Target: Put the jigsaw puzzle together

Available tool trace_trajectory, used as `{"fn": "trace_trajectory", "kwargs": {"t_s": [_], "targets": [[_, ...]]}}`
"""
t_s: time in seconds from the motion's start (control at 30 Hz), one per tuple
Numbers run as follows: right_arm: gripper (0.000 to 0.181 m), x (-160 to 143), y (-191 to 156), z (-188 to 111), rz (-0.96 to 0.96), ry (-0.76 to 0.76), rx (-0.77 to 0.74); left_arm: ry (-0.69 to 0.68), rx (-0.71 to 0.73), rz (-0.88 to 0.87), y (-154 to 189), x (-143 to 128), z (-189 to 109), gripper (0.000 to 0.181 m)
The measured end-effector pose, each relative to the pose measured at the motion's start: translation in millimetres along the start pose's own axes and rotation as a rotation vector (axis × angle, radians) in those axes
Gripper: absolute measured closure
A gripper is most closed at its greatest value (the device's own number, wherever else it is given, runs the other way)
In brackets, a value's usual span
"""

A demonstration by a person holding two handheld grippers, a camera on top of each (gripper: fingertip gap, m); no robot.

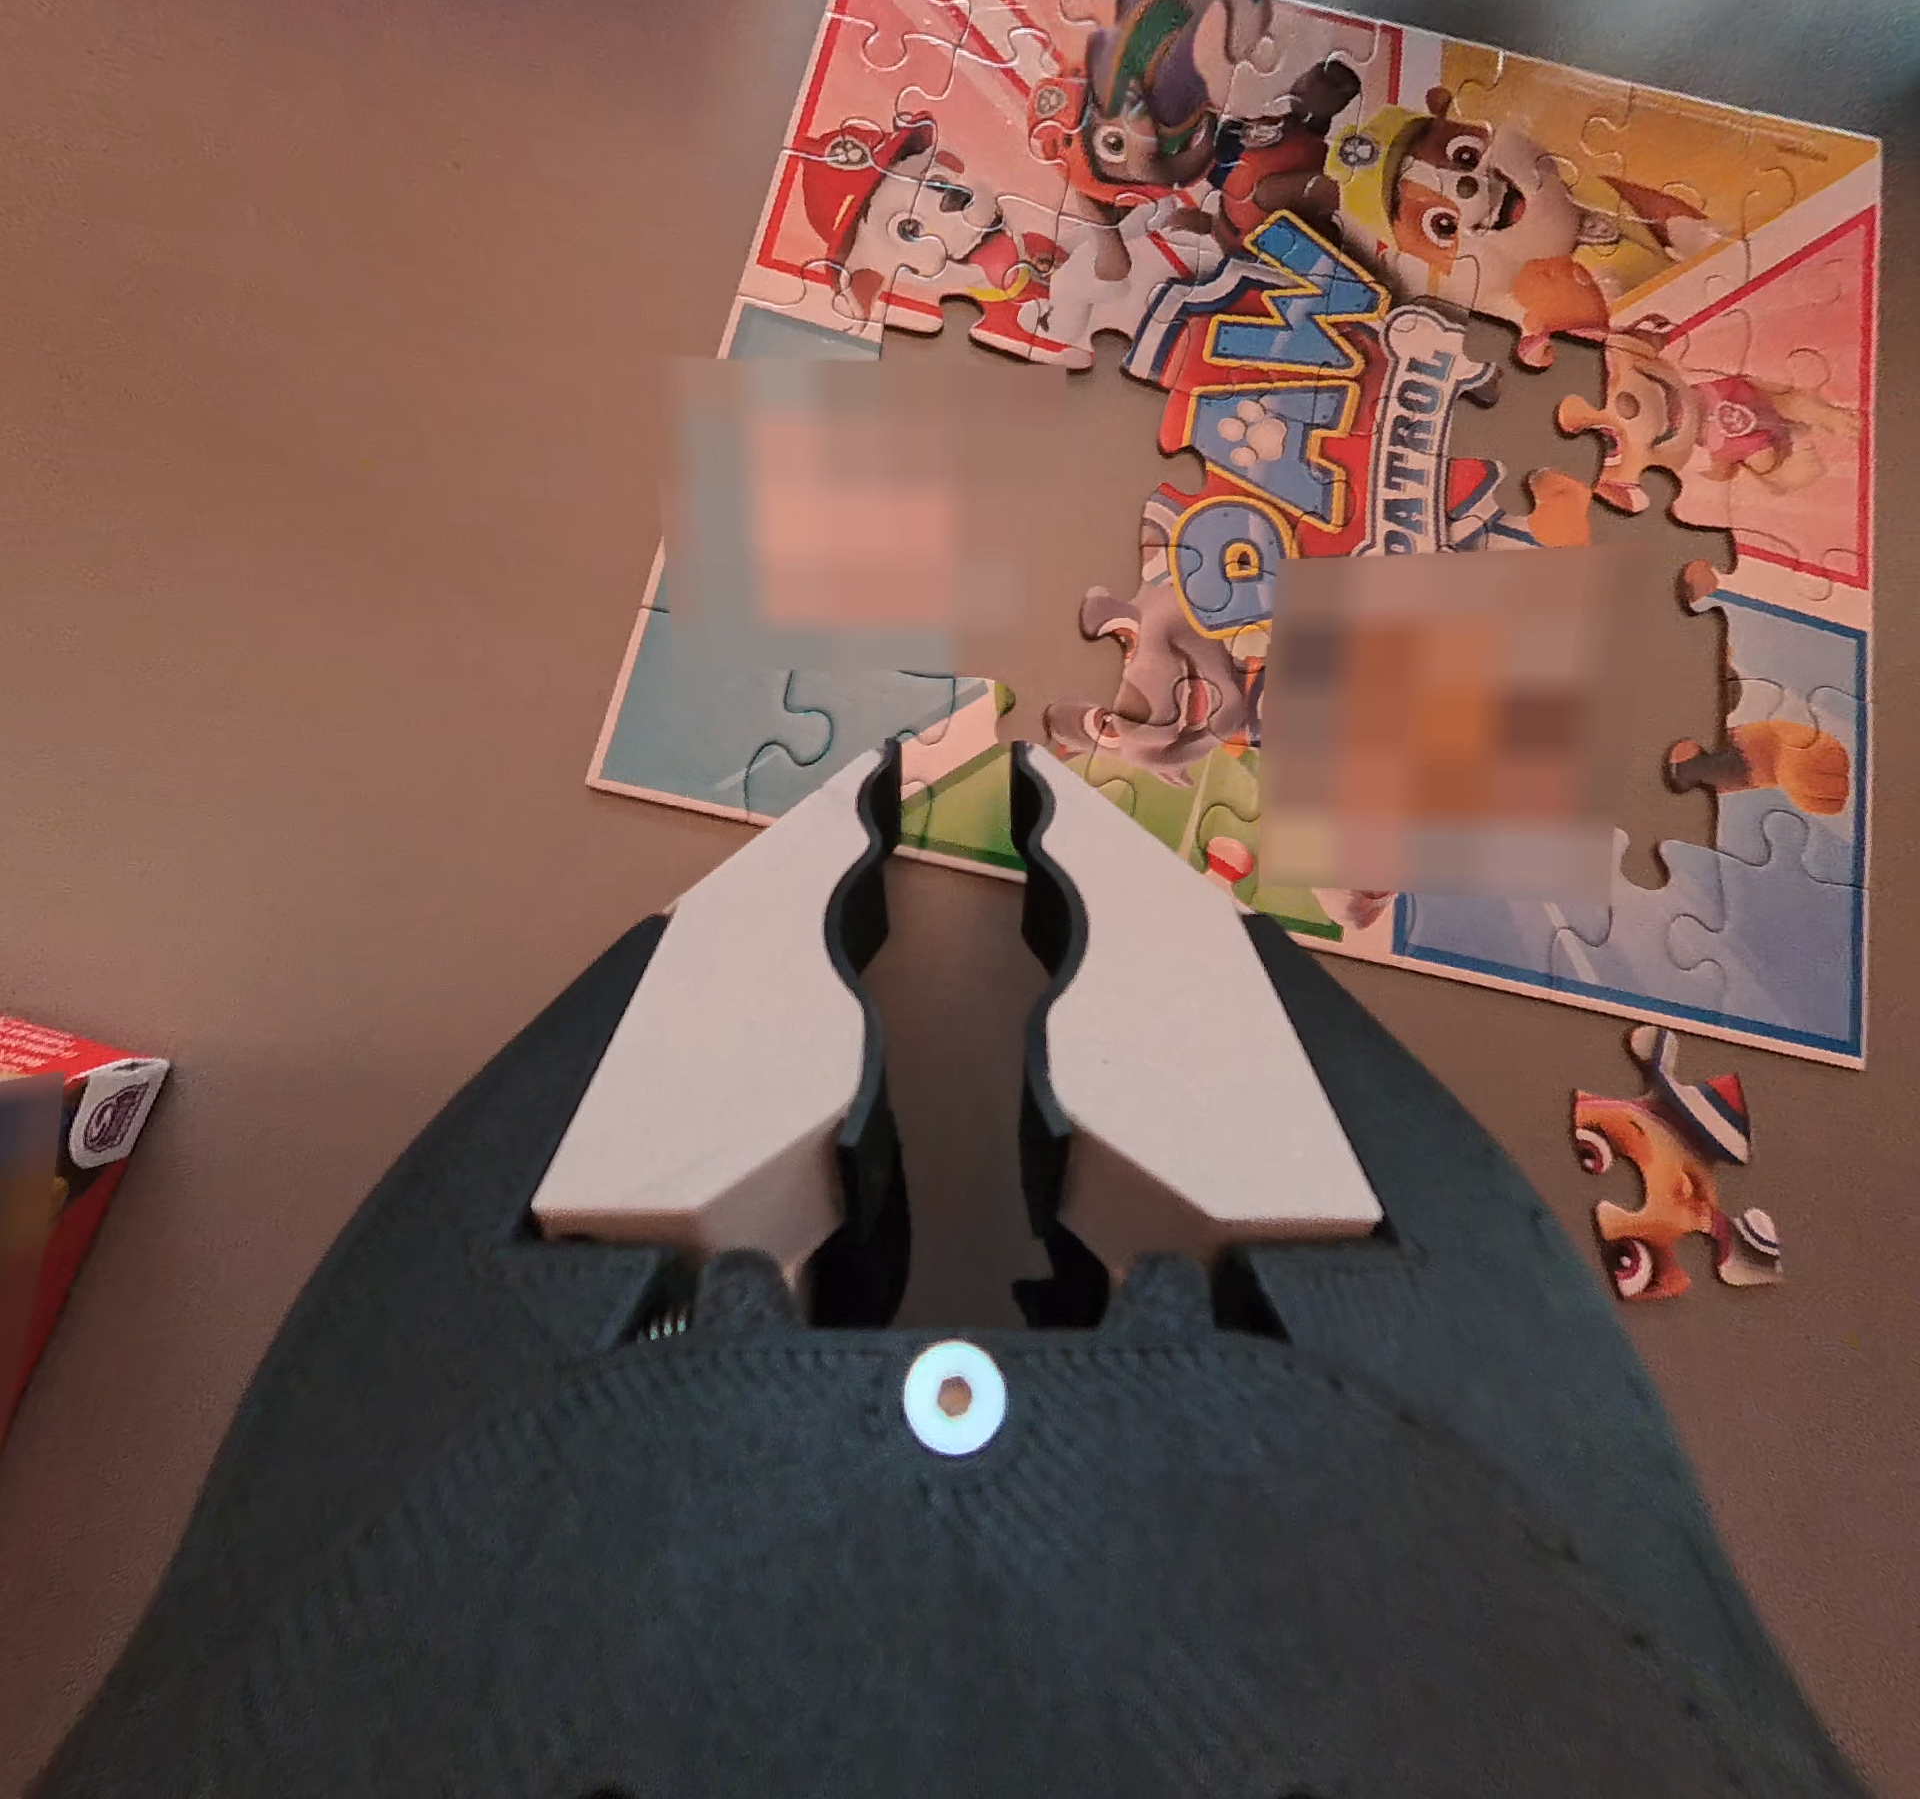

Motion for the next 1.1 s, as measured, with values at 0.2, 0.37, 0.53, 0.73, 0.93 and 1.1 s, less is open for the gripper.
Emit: {"fn": "trace_trajectory", "kwargs": {"t_s": [0.2, 0.37, 0.53, 0.73, 0.93, 1.1], "targets": [[0.181, -11.8, -7.0, -2.2, -0.005, -0.054, 0.036, 0.030, -0.051, 0.018, 10.2, 6.2, 1.4, 0.158], [0.181, -19.5, -19.6, 8.7, -0.006, -0.094, 0.112, 0.214, -0.148, 0.004, 33.6, 38.7, 4.6, 0.157], [0.181, -28.5, -38.2, 24.1, -0.046, -0.143, 0.193, 0.285, -0.213, 0.001, 60.2, 58.1, 20.9, 0.159], [0.181, -22.0, -43.8, 26.4, -0.041, -0.109, 0.217, 0.209, -0.118, 0.158, 55.9, 50.6, 33.5, 0.163], [0.181, -16.0, -44.9, 26.0, -0.007, -0.073, 0.228, 0.222, 0.039, 0.503, 47.8, 57.2, 27.3, 0.171], [0.181, -12.9, -39.9, 27.5, 0.024, -0.050, 0.213, 0.200, 0.121, 0.608, 45.0, 59.5, 29.3, 0.172]]}}
Point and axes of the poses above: each gripper's, where its closed fingertips meet, z out along the fingers, x out of its top, y = z × x across the jaws, the point moved 1 cm from there along -z, back along the fingers, and after that the axes turned 13 degrees about y, right-handed, at the moved point
